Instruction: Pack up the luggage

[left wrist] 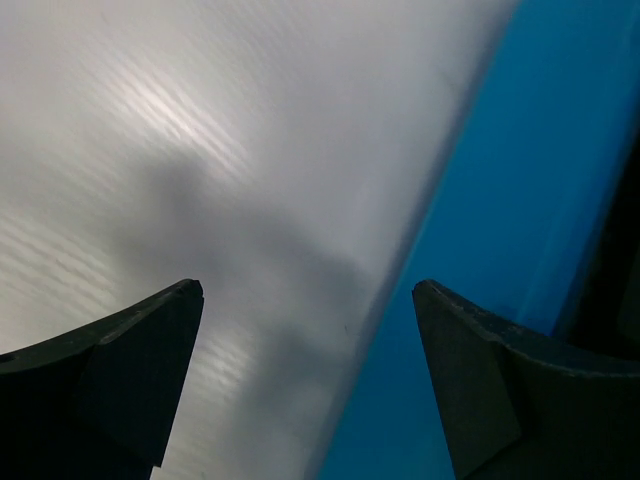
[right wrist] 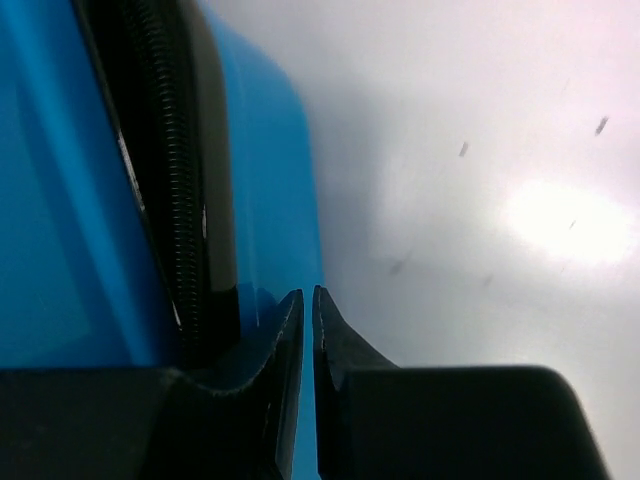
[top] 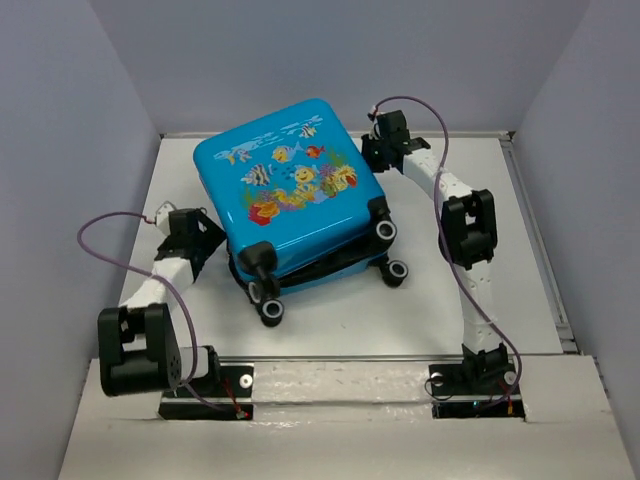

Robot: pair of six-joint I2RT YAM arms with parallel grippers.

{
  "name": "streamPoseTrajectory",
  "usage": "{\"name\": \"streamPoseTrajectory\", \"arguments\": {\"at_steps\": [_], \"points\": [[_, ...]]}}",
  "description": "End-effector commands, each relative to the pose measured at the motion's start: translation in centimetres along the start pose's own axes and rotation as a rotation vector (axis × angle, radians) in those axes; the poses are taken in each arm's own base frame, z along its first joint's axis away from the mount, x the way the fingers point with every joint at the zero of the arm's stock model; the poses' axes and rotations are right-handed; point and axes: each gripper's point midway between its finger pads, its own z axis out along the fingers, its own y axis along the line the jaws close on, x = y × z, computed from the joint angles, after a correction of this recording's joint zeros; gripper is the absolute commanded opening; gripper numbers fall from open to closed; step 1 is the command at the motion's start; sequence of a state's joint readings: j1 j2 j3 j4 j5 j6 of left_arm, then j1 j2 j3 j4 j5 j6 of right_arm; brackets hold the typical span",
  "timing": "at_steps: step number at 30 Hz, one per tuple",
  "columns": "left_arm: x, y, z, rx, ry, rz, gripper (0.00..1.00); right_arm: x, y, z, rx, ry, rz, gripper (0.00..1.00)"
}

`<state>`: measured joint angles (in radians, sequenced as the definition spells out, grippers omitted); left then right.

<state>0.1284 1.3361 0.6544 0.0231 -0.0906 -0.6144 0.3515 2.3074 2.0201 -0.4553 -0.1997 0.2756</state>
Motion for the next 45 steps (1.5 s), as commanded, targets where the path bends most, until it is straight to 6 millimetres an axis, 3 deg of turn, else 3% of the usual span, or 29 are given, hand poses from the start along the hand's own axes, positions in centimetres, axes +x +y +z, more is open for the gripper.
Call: {"name": "streamPoseTrajectory", "arguments": {"at_steps": [1, 2, 4, 5, 6, 7, 8, 10, 14, 16, 18, 19, 20, 22, 23, 24, 25, 27, 28, 29, 31, 32, 33, 35, 36, 37, 38, 39, 45], "points": [[13.1, -4.5, -6.0, 0.254, 0.32, 0.146, 0.99, -1.6, 8.5, 0.6, -0.286, 0.021, -0.099, 0.18], [12.8, -5.3, -7.3, 0.306, 0.292, 0.131, 0.99, -2.5, 8.7, 0.3, -0.284, 0.002, -0.109, 0.23], [12.7, -4.7, -8.6, 0.288, 0.268, 0.117, 0.99, -6.0, 7.1, -1.4, -0.245, -0.077, -0.086, 0.53], [11.1, -5.3, -10.0, 0.321, 0.211, 0.107, 0.99, -7.3, 5.5, -2.0, -0.182, -0.111, -0.054, 0.7], [9.2, -4.0, -10.3, 0.25, 0.127, 0.12, 0.99, -7.8, 4.2, -2.6, -0.156, -0.118, 0.006, 0.78], [6.8, -4.8, -11.2, 0.27, 0.035, 0.116, 0.99, -8.6, 3.1, -3.5, -0.145, -0.131, 0.042, 0.82], [3.4, -5.7, -13.7, 0.298, -0.07, 0.099, 0.99, -10.5, 1.3, -5.7, -0.129, -0.174, 0.08, 0.87], [-2.6, -6.8, -17.8, 0.306, -0.265, 0.081, 0.99, -11.7, -0.8, -7.8, -0.095, -0.209, 0.117, 0.91], [-9.4, -8.6, -23.6, 0.357, -0.47, 0.047, 0.99, -14.6, 0.2, -13.7, -0.071, -0.319, 0.062, 0.96], [-12.4, -9.8, -26.2, 0.398, -0.566, 0.007, 0.99, -16.4, 1.3, -18.0, -0.058, -0.401, 0.045, 0.95], [-13.4, -11.4, -25.6, 0.388, -0.572, 0.048, 0.99, -15.5, 0.9, -19.6, -0.022, -0.41, 0.055, 0.75], [-14.0, -13.4, -24.9, 0.391, -0.558, 0.07, 0.99, -16.6, 2.0, -23.5, -0.027, -0.492, 0.051, 0.6], [-14.2, -14.4, -24.3, 0.395, -0.544, 0.108, 0.99, -13.9, 0.5, -22.6, 0.025, -0.45, 0.082, 0.29], [-14.7, -16.9, -23.5, 0.42, -0.516, 0.137, 0.99, -11.7, 0.1, -24.3, 0.042, -0.473, 0.104, 0.11], [-15.4, -18.4, -21.9, 0.417, -0.497, 0.155, 0.99, -11.9, 1.5, -28.5, 0.009, -0.571, 0.098, 0.07], [-15.8, -19.2, -21.1, 0.422, -0.483, 0.164, 0.99, -6.5, -0.1, -25.8, 0.023, -0.469, 0.134, 0.07], [-16.7, -20.7, -21.3, 0.463, -0.483, 0.156, 0.99, -6.0, 2.0, -28.5, -0.046, -0.547, 0.128, 0.07], [-17.1, -21.8, -17.5, 0.432, -0.436, 0.16, 0.99, -1.5, 2.2, -27.7, -0.068, -0.51, 0.147, 0.07], [-18.0, -21.5, -16.1, 0.405, -0.434, 0.147, 0.99, 3.2, 0.7, -25.6, -0.028, -0.43, 0.178, 0.07], [-18.8, -22.2, -14.2, 0.385, -0.418, 0.151, 0.99, 4.4, 0.9, -26.7, -0.033, -0.449, 0.187, 0.07], [-19.5, -21.8, -11.3, 0.368, -0.342, 0.162, 0.99, 9.1, -0.1, -25.5, -0.019, -0.372, 0.213, 0.07], [-20.0, -23.0, -9.2, 0.367, -0.305, 0.174, 0.99, 10.2, -0.5, -25.5, -0.008, -0.362, 0.221, 0.07], [-21.0, -22.3, -7.7, 0.342, -0.29, 0.178, 0.99, 10.9, -0.6, -26.0, -0.008, -0.372, 0.223, 0.07], [-21.6, -23.2, -6.7, 0.342, -0.248, 0.216, 0.99, 13.5, -1.8, -25.0, 0.022, -0.326, 0.244, 0.07], [-20.7, -23.3, -4.0, 0.318, -0.201, 0.237, 0.99, 14.2, -2.0, -24.6, 0.028, -0.31, 0.25, 0.07], [-20.9, -24.0, -4.1, 0.339, -0.178, 0.245, 0.99, 14.9, -1.6, -23.9, 0.006, -0.282, 0.252, 0.07], [-19.9, -23.8, -1.7, 0.315, -0.133, 0.252, 0.99, 15.6, -1.8, -23.2, 0.005, -0.259, 0.257, 0.07], [-19.3, -24.2, -1.0, 0.333, -0.104, 0.259, 0.99, 16.4, -1.7, -22.1, 0.003, -0.215, 0.259, 0.07], [-14.4, -23.2, 4.6, 0.311, 0.043, 0.243, 0.99, 13.9, -1.0, -19.5, -0.035, -0.215, 0.257, 0.07]]}}
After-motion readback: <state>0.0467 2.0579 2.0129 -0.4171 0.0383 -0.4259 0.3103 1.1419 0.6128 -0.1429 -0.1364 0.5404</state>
